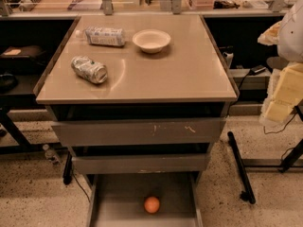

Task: Pick orange from bottom drawer and place on counter

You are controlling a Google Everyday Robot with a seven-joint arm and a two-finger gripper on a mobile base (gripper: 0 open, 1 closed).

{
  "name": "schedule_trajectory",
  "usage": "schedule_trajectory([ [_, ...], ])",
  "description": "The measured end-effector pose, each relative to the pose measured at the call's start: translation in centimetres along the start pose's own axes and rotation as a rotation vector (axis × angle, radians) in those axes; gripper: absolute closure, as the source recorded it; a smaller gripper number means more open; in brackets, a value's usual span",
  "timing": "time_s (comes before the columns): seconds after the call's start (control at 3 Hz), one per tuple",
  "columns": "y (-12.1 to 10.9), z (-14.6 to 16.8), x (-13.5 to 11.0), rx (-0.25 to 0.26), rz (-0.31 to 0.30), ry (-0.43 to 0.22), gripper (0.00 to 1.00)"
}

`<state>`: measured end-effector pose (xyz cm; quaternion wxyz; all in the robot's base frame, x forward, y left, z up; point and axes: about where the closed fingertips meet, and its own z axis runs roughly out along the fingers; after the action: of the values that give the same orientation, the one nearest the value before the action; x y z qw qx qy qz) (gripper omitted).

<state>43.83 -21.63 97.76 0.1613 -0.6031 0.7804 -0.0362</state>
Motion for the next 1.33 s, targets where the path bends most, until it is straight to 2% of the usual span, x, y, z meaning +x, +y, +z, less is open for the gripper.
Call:
schedule_trajectory([
  [0.33,0.2,0.4,0.1,0.005,0.004,-0.007,0.00],
  [0.67,1.6,2.9,1.0,-0.016,0.024,-0.041,0.00],
  [1.0,3.8,6.5,2.1,-0.020,0.020,-0.062,0.00],
  [1.33,6.0,11.0,3.1,-0.014,-0.011,-0.089,0.00],
])
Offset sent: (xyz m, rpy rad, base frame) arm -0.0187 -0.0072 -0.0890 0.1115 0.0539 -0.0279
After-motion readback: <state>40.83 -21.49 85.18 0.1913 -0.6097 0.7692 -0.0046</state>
